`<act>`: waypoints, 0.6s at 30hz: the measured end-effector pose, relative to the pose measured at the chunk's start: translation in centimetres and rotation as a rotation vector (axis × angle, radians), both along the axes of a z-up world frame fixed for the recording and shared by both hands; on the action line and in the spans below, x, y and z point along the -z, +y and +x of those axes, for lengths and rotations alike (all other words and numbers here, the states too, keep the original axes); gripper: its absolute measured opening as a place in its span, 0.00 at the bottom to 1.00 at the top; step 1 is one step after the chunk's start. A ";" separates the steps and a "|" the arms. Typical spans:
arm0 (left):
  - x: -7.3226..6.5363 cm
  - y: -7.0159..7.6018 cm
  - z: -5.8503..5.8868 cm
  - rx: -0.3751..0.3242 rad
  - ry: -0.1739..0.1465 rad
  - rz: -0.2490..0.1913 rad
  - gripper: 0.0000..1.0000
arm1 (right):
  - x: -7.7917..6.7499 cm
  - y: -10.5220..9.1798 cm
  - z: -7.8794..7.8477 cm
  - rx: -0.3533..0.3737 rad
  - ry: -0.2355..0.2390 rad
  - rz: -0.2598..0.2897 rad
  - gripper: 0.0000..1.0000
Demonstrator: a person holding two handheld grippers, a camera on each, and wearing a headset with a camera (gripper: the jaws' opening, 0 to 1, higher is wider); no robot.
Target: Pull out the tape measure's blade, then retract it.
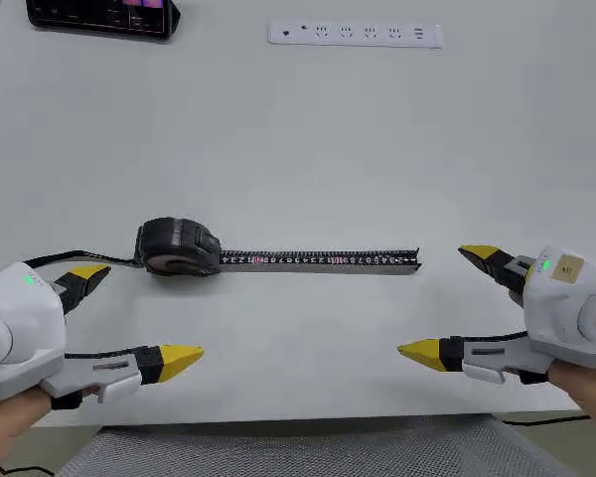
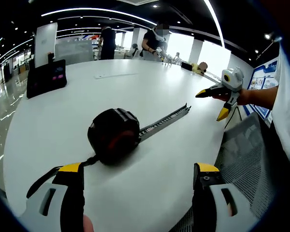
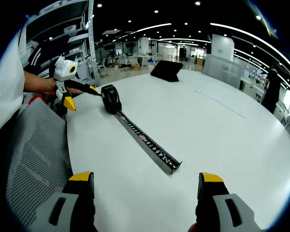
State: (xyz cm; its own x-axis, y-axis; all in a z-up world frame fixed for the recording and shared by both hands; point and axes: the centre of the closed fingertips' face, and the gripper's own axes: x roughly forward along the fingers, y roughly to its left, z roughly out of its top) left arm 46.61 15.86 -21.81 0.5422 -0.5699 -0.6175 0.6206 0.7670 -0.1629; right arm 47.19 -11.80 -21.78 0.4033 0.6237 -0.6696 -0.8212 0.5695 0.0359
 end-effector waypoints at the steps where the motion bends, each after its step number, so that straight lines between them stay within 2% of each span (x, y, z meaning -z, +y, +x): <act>1: 0.0 -0.1 0.1 -0.001 -0.001 -0.001 0.92 | 0.0 0.0 0.0 -0.001 0.000 -0.001 0.87; 7: 0.1 -0.2 0.6 -0.016 0.006 -0.014 0.91 | 0.0 0.0 0.2 -0.006 0.000 -0.005 0.87; 9: 0.2 -0.7 0.7 -0.017 0.014 -0.039 0.91 | 0.0 0.1 0.3 -0.009 0.000 -0.008 0.86; 11: 0.5 -0.9 0.8 -0.005 0.013 -0.022 0.91 | 0.1 0.1 0.3 -0.011 -0.001 -0.010 0.86; 15: 0.4 -1.2 1.3 -0.023 0.017 -0.047 0.91 | 0.0 0.1 0.5 -0.013 -0.003 -0.009 0.87; 18: 0.6 -1.5 1.6 -0.025 0.016 -0.046 0.90 | 0.0 0.1 0.6 -0.014 -0.004 -0.010 0.87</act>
State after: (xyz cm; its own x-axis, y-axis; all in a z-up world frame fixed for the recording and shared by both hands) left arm 48.18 14.34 -22.37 0.5464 -0.5848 -0.5996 0.5986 0.7734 -0.2087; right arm 47.82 -11.71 -21.77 0.3971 0.6230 -0.6739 -0.8295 0.5578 0.0269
